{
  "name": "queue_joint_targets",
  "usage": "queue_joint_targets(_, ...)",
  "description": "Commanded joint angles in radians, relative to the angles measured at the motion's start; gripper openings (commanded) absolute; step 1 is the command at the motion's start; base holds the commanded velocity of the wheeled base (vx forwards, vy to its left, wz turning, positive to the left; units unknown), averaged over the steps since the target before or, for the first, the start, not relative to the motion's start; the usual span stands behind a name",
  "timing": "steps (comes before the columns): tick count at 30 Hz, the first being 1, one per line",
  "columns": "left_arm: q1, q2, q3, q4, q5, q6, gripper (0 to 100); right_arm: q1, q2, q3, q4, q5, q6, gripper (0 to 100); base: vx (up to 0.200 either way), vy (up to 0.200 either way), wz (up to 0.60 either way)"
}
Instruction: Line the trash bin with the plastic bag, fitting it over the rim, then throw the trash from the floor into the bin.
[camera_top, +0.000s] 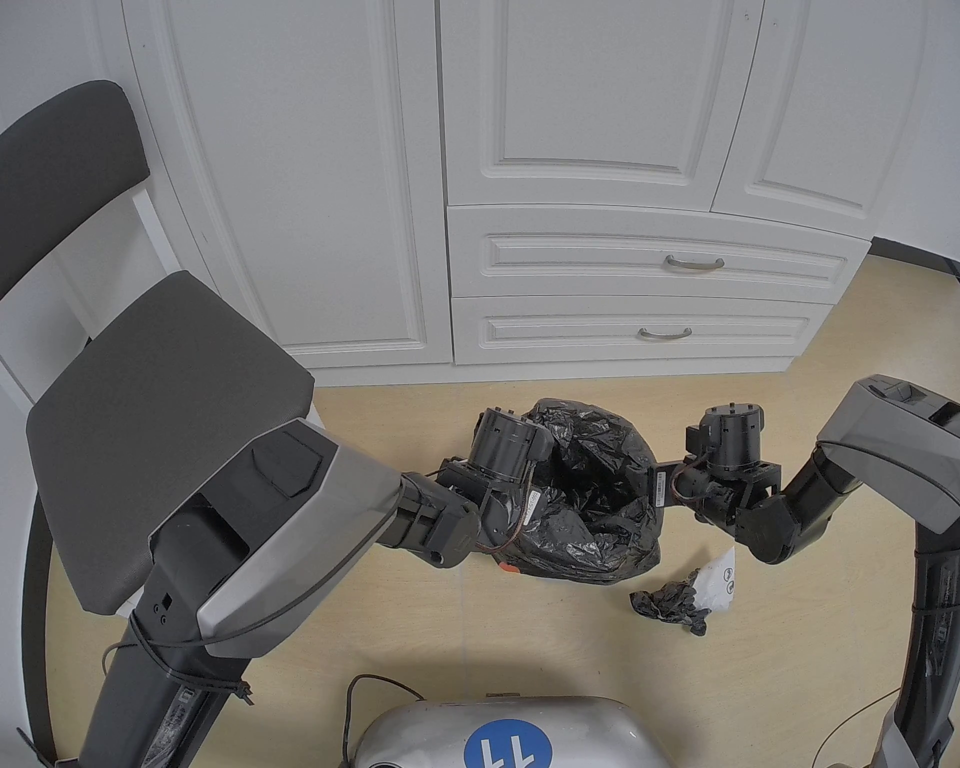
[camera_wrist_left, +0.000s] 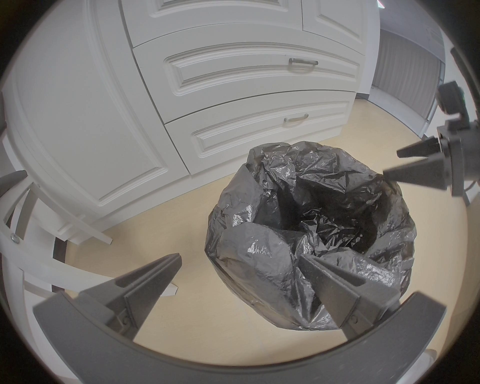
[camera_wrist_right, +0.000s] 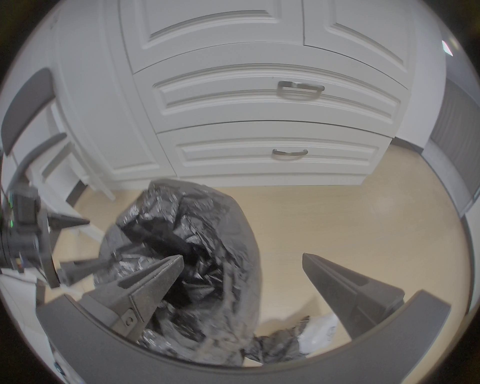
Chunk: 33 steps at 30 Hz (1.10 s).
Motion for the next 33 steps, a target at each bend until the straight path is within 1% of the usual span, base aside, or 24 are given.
queue_joint_targets(1,-0.009,-0.007,0.000,-0.001,0.000,-0.002,100,-0.011,-0.003,0.053,-0.012,0.002,-0.055,100,0.000,0.000,0.00)
queue_joint_targets(3,-0.010,-0.007,0.002,-0.001,0.000,-0.002,100,-0.010,0.002,0.049,-0.019,0.007,-0.053,100,0.000,0.000,0.00)
queue_joint_targets(5,-0.015,-0.007,0.003,-0.001,0.000,-0.006,100,0.012,0.006,0.044,-0.062,0.012,-0.030,100,0.000,0.000,0.00)
queue_joint_targets(9,-0.021,-0.010,0.019,-0.003,0.000,-0.026,100,0.092,0.034,0.046,-0.131,0.036,0.020,100,0.000,0.000,0.00)
queue_joint_targets(10,-0.020,-0.010,0.020,-0.003,0.000,-0.026,100,0.093,0.035,0.044,-0.133,0.038,0.020,0,0.000,0.000,0.00)
queue_joint_targets(12,-0.023,-0.018,0.032,-0.004,0.000,-0.040,100,0.138,0.063,0.010,-0.124,0.045,0.026,0,0.000,0.000,0.00)
queue_joint_targets(15,-0.020,-0.045,0.071,-0.026,0.000,-0.057,100,0.170,0.091,-0.031,-0.108,0.044,0.051,0,0.000,0.000,0.00)
queue_joint_targets(20,-0.017,-0.061,0.135,-0.082,-0.001,-0.054,100,0.204,0.089,-0.057,-0.048,0.045,0.109,0,0.000,0.000,0.00)
queue_joint_targets(24,-0.018,-0.061,0.177,-0.141,-0.001,-0.051,100,0.213,0.123,-0.140,0.077,0.041,0.169,0,0.000,0.000,0.00)
queue_joint_targets(25,-0.018,-0.061,0.181,-0.144,-0.001,-0.051,100,0.213,0.134,-0.169,0.117,0.038,0.195,0,0.000,0.000,0.00)
queue_joint_targets(27,-0.020,-0.061,0.184,-0.147,-0.001,-0.052,100,0.213,0.160,-0.238,0.209,0.035,0.275,0,0.000,0.000,0.00)
queue_joint_targets(29,-0.020,-0.061,0.186,-0.147,-0.001,-0.052,100,0.213,0.177,-0.296,0.286,0.035,0.330,0,0.000,0.000,0.00)
queue_joint_targets(30,-0.021,-0.061,0.186,-0.147,0.000,-0.052,100,0.210,0.180,-0.319,0.321,0.035,0.349,0,0.000,0.000,0.00)
queue_joint_targets(31,-0.021,-0.061,0.186,-0.147,0.000,-0.052,100,0.208,0.181,-0.325,0.329,0.035,0.352,0,0.000,0.000,0.00)
queue_joint_targets(32,-0.021,-0.062,0.187,-0.147,0.000,-0.052,100,0.204,0.180,-0.344,0.378,0.035,0.361,0,0.000,0.000,0.00)
queue_joint_targets(33,-0.021,-0.062,0.187,-0.147,0.000,-0.054,100,0.204,0.177,-0.344,0.389,0.035,0.362,0,0.000,0.000,0.00)
